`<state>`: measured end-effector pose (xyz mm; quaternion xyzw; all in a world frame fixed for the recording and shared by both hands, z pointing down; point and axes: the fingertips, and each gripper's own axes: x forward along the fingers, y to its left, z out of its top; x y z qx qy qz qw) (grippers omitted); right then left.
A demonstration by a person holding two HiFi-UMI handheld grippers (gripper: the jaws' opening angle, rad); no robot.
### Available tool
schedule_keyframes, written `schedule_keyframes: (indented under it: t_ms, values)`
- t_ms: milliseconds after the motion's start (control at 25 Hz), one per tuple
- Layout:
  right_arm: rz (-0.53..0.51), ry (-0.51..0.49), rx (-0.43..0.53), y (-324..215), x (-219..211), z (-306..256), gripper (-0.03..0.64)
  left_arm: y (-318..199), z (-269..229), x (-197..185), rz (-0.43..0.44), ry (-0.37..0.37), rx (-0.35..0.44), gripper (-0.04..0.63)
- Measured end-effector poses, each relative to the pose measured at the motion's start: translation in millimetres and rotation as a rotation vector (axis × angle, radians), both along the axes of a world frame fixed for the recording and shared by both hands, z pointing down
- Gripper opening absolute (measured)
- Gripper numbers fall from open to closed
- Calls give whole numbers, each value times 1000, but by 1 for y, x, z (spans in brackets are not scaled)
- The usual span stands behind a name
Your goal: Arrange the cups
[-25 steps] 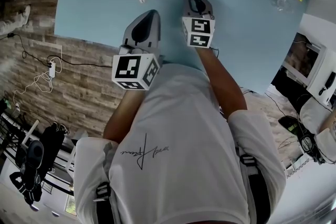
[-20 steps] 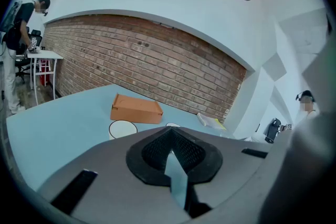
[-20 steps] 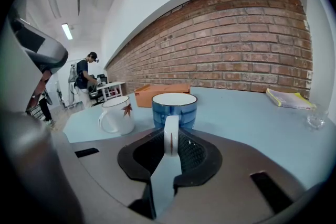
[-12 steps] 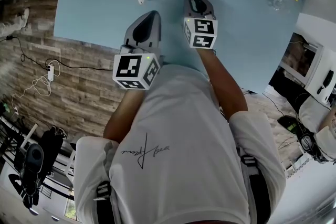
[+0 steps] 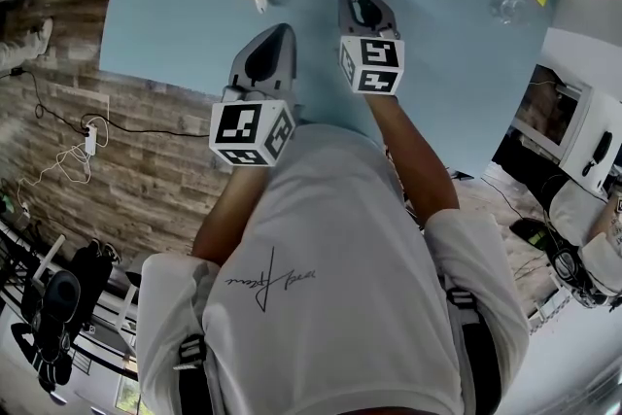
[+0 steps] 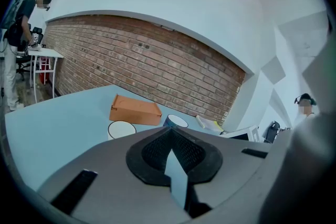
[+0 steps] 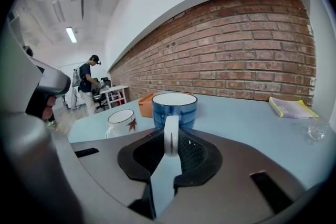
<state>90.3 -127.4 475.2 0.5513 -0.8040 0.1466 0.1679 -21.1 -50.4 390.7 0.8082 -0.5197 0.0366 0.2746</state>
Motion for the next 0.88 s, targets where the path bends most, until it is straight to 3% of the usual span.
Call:
schedule_keyframes:
  t_ms: [880]
  values:
    - [-30, 9, 54, -34, -4, -42, 63, -10, -3, -4, -6, -8, 31, 6]
